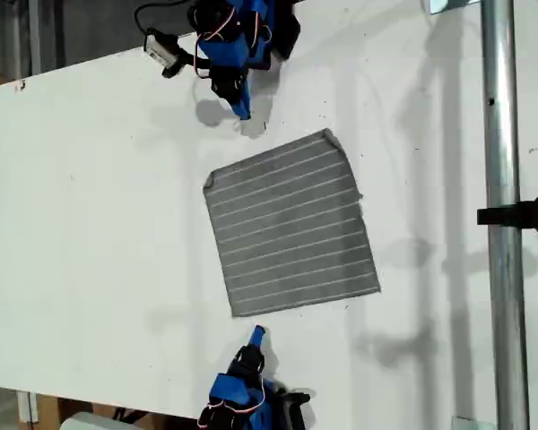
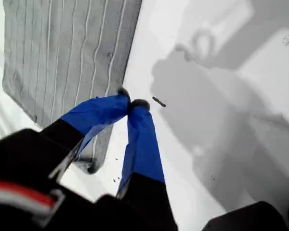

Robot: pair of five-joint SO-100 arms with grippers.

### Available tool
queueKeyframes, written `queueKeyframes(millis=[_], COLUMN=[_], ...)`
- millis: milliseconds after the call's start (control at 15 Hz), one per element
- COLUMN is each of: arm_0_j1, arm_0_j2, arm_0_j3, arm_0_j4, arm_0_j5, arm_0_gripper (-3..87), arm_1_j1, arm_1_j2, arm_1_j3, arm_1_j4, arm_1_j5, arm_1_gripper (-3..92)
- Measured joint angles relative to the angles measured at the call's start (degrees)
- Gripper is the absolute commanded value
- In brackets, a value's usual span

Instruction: Grasp corners of a towel and fold twice.

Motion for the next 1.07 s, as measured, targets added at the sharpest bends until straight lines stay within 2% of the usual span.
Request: queueKeyframes(millis=[67, 133, 200, 267, 333, 667, 800, 1067], arm_0_j1=[-0.4, -5.6, -10.4, -11.7, -11.9, -11.8, -11.8, -11.8], arm_0_j2=[0.0, 0.0, 0.0, 0.0, 0.0, 0.0, 0.0, 0.0], arm_0_j3=[0.0, 0.0, 0.0, 0.1, 0.1, 0.1, 0.1, 0.1], arm_0_j4=[0.0, 0.0, 0.0, 0.0, 0.0, 0.0, 0.0, 0.0], arm_0_j5=[-0.6, -7.4, -18.4, -24.6, -26.7, -28.4, -28.4, -28.4], arm_0_gripper=[-2.9, -2.9, -2.9, -2.9, -2.9, -2.9, -2.9, -2.9], arm_1_j1=[-0.2, -4.7, -5.3, -5.2, -5.5, -7.4, -9.8, -18.7], arm_1_j2=[-0.6, -1.4, -2.0, -2.7, -3.3, -10.5, -23.4, -51.9], arm_1_j3=[-0.2, -1.2, -1.6, -1.8, -1.9, -7.4, -15.3, -36.8], arm_1_j4=[-0.3, -2.5, -3.0, -3.3, -3.4, -7.4, -11.2, -12.7], arm_1_j5=[0.2, 0.3, 0.2, -0.1, -0.5, -7.1, -12.0, -20.6], arm_1_gripper=[-0.2, -0.2, -0.2, -0.2, -0.2, -0.2, -0.2, -0.2])
